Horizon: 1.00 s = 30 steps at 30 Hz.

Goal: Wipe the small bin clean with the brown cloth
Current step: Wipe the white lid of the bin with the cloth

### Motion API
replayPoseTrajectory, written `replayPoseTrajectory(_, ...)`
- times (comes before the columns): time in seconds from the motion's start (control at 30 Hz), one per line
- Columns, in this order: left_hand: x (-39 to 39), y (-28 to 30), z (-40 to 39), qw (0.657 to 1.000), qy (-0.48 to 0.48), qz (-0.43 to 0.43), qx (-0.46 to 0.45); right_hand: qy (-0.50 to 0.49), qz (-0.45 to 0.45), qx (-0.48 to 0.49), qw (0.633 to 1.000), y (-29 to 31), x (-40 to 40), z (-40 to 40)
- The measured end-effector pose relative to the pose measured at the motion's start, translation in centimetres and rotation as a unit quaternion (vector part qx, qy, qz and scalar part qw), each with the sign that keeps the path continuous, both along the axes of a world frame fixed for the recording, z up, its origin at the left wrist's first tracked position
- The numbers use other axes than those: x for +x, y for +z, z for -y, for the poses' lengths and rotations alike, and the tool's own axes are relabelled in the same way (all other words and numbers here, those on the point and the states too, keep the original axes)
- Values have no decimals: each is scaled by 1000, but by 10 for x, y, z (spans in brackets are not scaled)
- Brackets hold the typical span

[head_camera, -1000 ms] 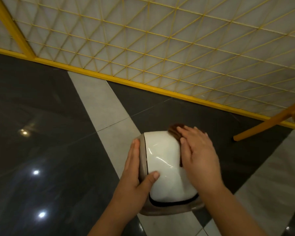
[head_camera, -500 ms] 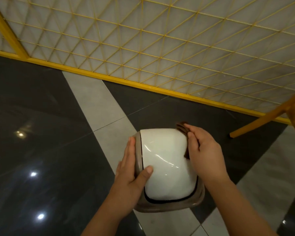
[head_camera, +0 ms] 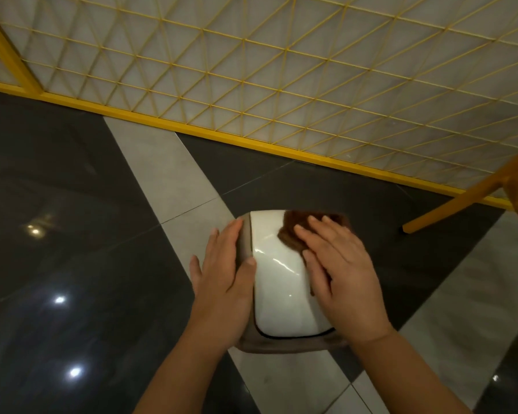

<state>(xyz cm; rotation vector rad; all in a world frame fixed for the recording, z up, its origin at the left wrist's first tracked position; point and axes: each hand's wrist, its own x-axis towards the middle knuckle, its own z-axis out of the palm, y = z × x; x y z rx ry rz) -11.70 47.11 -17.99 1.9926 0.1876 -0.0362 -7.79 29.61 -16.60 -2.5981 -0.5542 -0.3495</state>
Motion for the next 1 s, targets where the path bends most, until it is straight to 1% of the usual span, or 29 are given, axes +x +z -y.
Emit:
replayPoseTrajectory(0.03, 4, 1, 3, 1000, -10, 6, 9, -29, -3, 22, 999, 1, 0, 0)
replayPoseTrajectory(0.07, 7, 1, 5, 1000, -13, 7, -6, -54, -3, 37, 998, 1, -2, -1)
replayPoseTrajectory(0.1, 9, 0, 7, 999, -3, 6, -36, -61, 4, 31, 998, 0, -6, -4)
replayPoseTrajectory(0.13, 12, -1, 7, 998, 15, 6, -66, -43, 15, 9, 999, -3, -12, -7)
replayPoseTrajectory(0.17, 15, -2, 6, 996, 30, 8, -81, -3, 22, -21, 1000, -7, -19, -11)
replayPoseTrajectory(0.23, 19, -3, 1, 996, 33, 13, -78, 107, 25, -98, 989, -21, -32, -12)
replayPoseTrajectory(0.3, 22, -1, 0, 998, 11, 13, -65, 211, 21, -183, 960, -35, -41, -5)
replayPoseTrajectory(0.33, 22, 0, 0, 998, -6, 13, -57, 238, 1, -197, 951, -38, -44, 0)
replayPoseTrajectory(0.37, 22, 1, 2, 999, -22, 13, -48, 239, -25, -189, 952, -35, -44, 4)
replayPoseTrajectory(0.43, 22, 1, 2, 999, -35, 10, -39, 203, -35, -134, 969, -27, -44, 11)
replayPoseTrajectory(0.53, 25, -1, 2, 999, -26, 11, -47, 150, 10, -35, 988, -5, -48, 16)
replayPoseTrajectory(0.6, 25, 0, 4, 999, -4, 23, -48, 95, 9, 70, 993, 9, -53, 17)
replayPoseTrajectory(0.63, 25, 2, 4, 998, 9, 38, -39, 41, 5, 131, 990, 17, -53, 17)
replayPoseTrajectory(0.67, 25, 3, 4, 998, 19, 53, -23, -26, -7, 200, 980, 25, -52, 17)
replayPoseTrajectory(0.7, 25, 4, 5, 998, 24, 62, -8, -101, -33, 277, 955, 34, -48, 16)
replayPoseTrajectory(0.77, 26, 6, 7, 998, 18, 57, 5, -222, -116, 411, 876, 52, -38, 15)
replayPoseTrajectory(0.8, 26, 6, 8, 999, 13, 49, 8, -256, -154, 447, 843, 60, -33, 16)
replayPoseTrajectory(0.83, 26, 5, 10, 999, 10, 43, 10, -272, -182, 471, 819, 66, -28, 19)
replayPoseTrajectory(0.87, 26, 5, 11, 999, 9, 38, 11, -272, -210, 483, 806, 72, -24, 22)
replayPoseTrajectory(0.9, 26, 4, 11, 999, 10, 31, 6, -263, -238, 481, 802, 75, -22, 25)
replayPoseTrajectory(1.0, 25, 3, 14, 1000, -3, 24, -15, -212, -317, 428, 819, 69, -26, 31)
